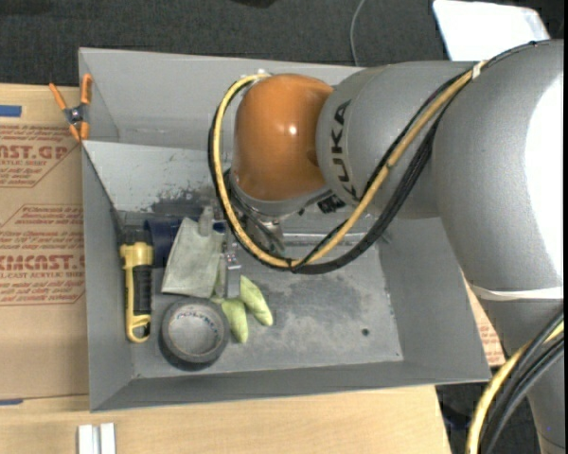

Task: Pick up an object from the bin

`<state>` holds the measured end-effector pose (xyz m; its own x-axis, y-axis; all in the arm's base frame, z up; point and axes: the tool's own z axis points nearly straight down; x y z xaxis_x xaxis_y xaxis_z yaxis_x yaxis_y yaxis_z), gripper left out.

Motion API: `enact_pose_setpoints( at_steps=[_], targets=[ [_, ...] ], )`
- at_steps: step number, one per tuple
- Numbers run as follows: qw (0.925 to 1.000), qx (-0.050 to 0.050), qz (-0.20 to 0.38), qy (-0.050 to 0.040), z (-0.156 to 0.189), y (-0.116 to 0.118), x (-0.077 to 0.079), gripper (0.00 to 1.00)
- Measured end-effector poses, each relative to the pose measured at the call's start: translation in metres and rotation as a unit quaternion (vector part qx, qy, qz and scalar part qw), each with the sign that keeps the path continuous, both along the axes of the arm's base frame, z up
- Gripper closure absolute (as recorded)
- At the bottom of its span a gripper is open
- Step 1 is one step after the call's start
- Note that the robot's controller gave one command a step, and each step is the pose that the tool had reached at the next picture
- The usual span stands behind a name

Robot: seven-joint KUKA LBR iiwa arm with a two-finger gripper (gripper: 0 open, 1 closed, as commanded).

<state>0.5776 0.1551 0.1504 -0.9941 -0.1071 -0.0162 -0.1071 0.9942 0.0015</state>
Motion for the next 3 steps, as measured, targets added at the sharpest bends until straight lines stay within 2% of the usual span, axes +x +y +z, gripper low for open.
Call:
enact_pose_setpoints(
  at_steps=[1, 2, 3],
  targets=[
    [0.9906, -0.002, 0.137, -0.0018, -0.032, -0.006, -0.01, 0.0],
    [0.9694, -0.003, 0.246, -0.0031, -0.04, -0.023, -0.006, 1.0],
    [0.9693, -0.003, 0.246, -0.0031, -0.04, -0.023, -0.006, 1.0]
  ],
)
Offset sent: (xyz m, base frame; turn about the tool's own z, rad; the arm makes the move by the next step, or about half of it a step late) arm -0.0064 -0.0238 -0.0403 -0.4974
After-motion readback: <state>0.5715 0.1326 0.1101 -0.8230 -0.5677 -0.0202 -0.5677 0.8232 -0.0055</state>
